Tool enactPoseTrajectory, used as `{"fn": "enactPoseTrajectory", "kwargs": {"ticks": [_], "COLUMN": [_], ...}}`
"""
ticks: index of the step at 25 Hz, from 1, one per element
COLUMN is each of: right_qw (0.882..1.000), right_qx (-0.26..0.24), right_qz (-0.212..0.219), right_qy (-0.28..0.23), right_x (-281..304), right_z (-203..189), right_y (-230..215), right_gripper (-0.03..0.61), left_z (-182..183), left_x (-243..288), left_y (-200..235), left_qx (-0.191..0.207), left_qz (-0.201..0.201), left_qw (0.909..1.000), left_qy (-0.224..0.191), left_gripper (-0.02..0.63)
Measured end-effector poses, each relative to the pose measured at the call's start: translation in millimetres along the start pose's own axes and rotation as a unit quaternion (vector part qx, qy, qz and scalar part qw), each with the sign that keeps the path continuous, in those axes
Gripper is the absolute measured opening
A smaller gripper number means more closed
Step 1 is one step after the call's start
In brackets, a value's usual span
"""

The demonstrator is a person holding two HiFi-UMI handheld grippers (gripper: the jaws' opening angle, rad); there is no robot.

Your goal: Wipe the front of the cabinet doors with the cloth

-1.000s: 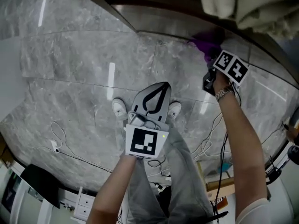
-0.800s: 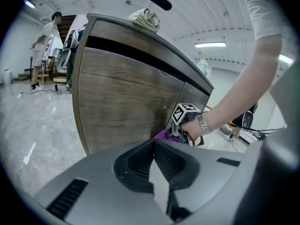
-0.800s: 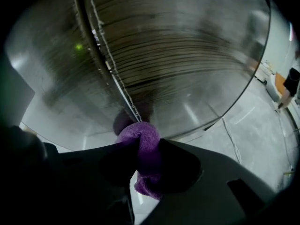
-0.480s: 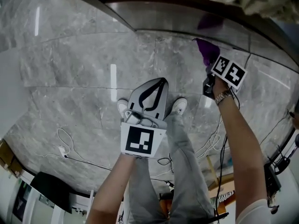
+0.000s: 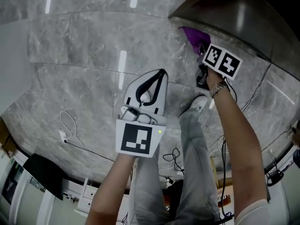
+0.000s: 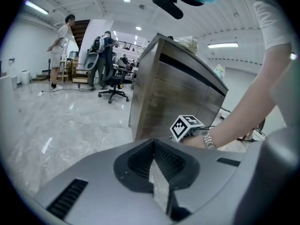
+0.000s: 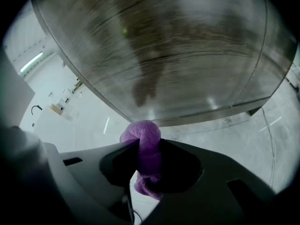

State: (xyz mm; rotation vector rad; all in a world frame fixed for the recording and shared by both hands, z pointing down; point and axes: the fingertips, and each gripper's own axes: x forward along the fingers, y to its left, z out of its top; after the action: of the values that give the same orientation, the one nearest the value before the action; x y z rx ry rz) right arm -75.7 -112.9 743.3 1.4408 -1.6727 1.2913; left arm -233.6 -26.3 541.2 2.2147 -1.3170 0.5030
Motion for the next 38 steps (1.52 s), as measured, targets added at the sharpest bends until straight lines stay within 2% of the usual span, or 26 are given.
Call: {"fn": "enactPoseTrajectory", "kwargs": {"ticks": [4, 8, 14, 16, 21, 29, 33, 38], "right_qw": [1.000, 1.000, 0.999, 0.999, 0.999, 0.995, 0.990, 0.988], "right_qx": [-0.020, -0.009, -0.003, -0.006, 0.004, 0.043, 0.066, 0.076], "right_qz": [0.015, 0.020, 0.023, 0.018, -0.013, -0.076, -0.101, -0.110], "right_qy": [-0.001, -0.014, -0.030, -0.027, -0.030, -0.050, -0.069, -0.077], "right_x": [24, 39, 38, 34, 10, -42, -72, -116], "right_z": [7, 26, 49, 53, 60, 75, 73, 52], "right_y": [29, 32, 3, -20, -97, -221, -261, -281], "right_gripper": [0.118, 0.118, 0.118, 0.118, 0.118, 0.118, 0.118, 0.118], "left_z": [-18, -33, -36, -29, -14, -4, 0, 4], "left_x": [-23, -31, -17, 0, 36, 60, 63, 55], "left_y": [27, 43, 19, -3, -67, -115, -136, -162], "left_qx": [-0.012, -0.040, -0.074, -0.076, -0.043, -0.030, -0.021, -0.005], "left_qz": [0.039, 0.074, 0.105, 0.098, 0.046, 0.023, 0.007, -0.027], "left_qw": [0.9992, 0.9965, 0.9915, 0.9919, 0.9977, 0.9990, 0.9995, 0.9996], "left_qy": [0.002, -0.004, -0.021, -0.028, -0.027, -0.025, -0.021, -0.010], "left_gripper": [0.006, 0.006, 0.006, 0.006, 0.006, 0.006, 0.006, 0.006]}}
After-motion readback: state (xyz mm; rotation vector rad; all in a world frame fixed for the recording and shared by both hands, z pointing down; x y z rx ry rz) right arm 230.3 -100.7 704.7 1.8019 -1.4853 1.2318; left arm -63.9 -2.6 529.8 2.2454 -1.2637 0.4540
